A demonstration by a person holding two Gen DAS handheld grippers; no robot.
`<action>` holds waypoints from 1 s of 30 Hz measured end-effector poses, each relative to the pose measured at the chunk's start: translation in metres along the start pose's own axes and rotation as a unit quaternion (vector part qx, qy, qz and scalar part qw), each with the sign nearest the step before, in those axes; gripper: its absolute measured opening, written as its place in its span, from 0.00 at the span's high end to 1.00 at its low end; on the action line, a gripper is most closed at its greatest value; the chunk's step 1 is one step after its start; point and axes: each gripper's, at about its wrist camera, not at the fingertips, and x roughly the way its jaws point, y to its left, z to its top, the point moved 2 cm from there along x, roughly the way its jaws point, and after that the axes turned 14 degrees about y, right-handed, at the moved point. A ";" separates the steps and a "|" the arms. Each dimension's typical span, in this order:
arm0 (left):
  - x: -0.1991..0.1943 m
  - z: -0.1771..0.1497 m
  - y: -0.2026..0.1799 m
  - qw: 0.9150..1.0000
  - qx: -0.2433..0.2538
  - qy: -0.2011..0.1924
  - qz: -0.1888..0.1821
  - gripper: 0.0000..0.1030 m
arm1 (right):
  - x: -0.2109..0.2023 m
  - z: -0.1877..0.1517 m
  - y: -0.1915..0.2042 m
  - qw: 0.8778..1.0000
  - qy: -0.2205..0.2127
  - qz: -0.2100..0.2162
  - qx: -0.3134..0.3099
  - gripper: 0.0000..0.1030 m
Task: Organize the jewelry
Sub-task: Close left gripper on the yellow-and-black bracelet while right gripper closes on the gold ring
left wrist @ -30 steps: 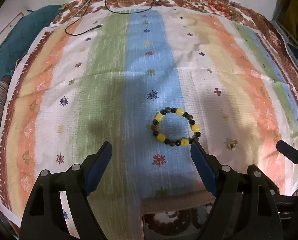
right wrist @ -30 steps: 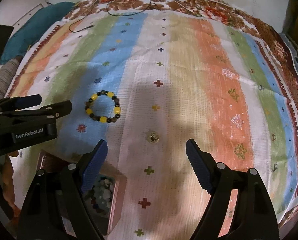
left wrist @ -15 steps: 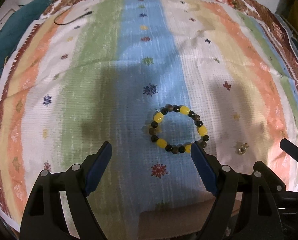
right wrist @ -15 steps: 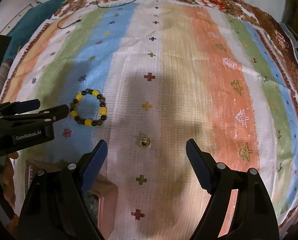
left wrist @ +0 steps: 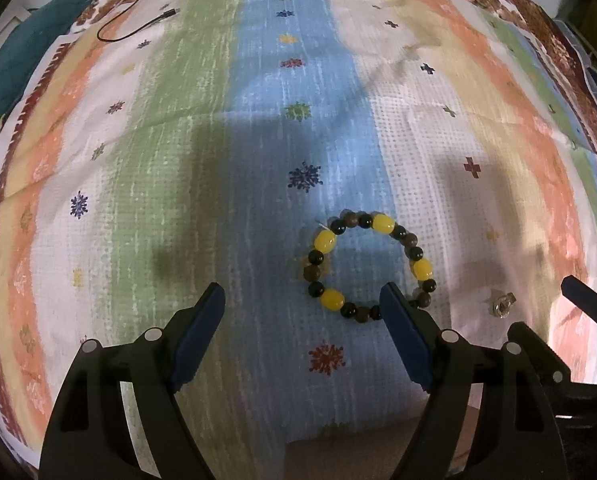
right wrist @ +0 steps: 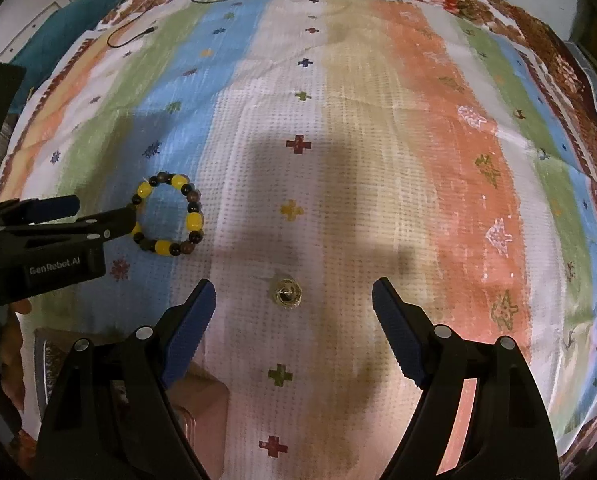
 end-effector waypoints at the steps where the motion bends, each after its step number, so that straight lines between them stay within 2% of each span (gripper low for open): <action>1: 0.002 0.001 -0.001 1.000 0.000 0.002 0.001 0.25 | 0.001 0.001 0.000 1.000 0.001 -0.001 0.001 0.21; 3: 0.006 0.004 -0.002 1.000 0.003 0.008 0.003 0.29 | 0.003 0.002 -0.001 1.000 0.003 -0.001 0.002 0.21; 10: 0.015 0.009 -0.004 1.000 0.014 0.021 0.001 0.31 | 0.013 0.008 -0.002 1.000 0.011 0.003 0.006 0.22; 12: 0.018 0.010 -0.003 1.000 0.015 0.024 0.004 0.35 | 0.017 0.010 -0.001 1.000 0.016 0.001 0.001 0.22; 13: 0.021 0.011 -0.003 1.000 0.016 0.026 0.004 0.36 | 0.019 0.010 -0.001 1.000 0.017 0.000 -0.001 0.24; 14: 0.023 0.013 -0.003 0.999 0.014 0.029 0.002 0.38 | 0.021 0.010 0.000 1.000 0.020 -0.002 -0.004 0.31; 19: 0.026 0.017 0.002 0.999 0.009 0.032 -0.006 0.42 | 0.028 0.012 -0.003 1.000 0.029 0.005 0.002 0.37; 22: 0.028 0.016 0.002 0.999 0.012 0.031 -0.003 0.47 | 0.034 0.013 -0.006 0.999 0.033 0.001 0.005 0.48; 26: 0.027 0.017 0.000 0.999 0.020 0.027 -0.004 0.59 | 0.036 0.012 -0.007 0.999 0.032 -0.003 0.004 0.59; 30: 0.027 0.018 -0.002 0.999 0.021 0.026 0.002 0.82 | 0.034 0.013 -0.007 0.999 0.032 0.003 0.006 0.82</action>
